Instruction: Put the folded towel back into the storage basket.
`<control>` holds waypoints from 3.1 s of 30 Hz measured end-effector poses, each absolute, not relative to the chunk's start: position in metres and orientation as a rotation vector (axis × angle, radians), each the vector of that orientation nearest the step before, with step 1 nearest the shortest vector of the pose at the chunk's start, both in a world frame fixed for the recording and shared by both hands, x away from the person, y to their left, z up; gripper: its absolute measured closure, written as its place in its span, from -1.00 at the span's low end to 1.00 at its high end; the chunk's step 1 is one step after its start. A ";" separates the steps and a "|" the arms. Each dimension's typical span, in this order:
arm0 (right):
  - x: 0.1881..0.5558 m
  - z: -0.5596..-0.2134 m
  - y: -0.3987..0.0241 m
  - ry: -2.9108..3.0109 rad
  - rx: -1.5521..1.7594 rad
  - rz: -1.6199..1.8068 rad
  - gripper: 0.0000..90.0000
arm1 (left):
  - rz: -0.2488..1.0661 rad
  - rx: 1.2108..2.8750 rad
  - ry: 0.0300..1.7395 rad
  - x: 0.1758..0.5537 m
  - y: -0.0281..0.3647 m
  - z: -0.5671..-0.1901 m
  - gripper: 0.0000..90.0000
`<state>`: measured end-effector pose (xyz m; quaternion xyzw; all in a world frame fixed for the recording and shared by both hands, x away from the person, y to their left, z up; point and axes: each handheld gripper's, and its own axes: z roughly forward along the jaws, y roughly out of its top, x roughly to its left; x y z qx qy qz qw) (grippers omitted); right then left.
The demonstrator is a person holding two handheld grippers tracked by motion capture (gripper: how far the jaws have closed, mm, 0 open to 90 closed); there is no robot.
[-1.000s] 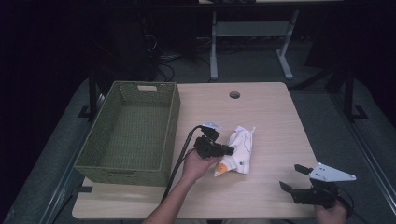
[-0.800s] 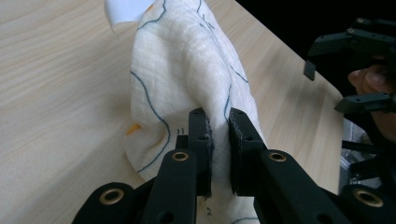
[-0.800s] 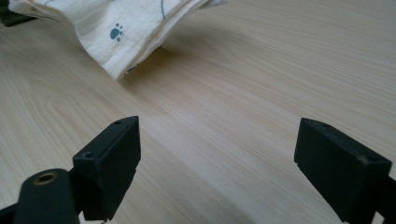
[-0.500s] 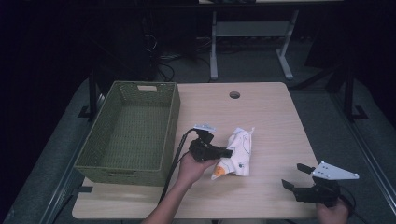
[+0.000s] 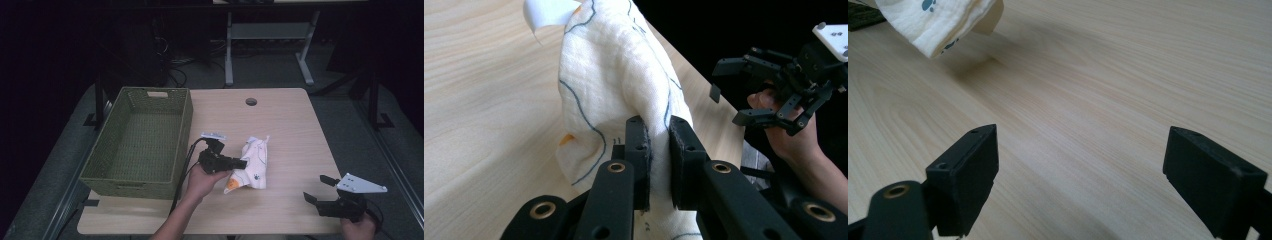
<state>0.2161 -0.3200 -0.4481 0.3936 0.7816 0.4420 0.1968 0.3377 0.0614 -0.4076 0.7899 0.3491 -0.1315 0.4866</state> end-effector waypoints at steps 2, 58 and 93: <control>0.216 -0.448 -0.320 2.189 1.102 1.236 -0.69 | -0.313 1.919 0.850 0.337 0.064 -0.405 0.82; 0.213 -0.446 -0.317 2.188 1.095 1.209 -0.69 | -0.320 1.750 0.915 0.337 0.203 -0.311 0.80; 0.220 -0.453 -0.311 2.204 1.117 1.159 -0.69 | -0.309 1.703 1.026 0.353 0.298 -0.312 0.81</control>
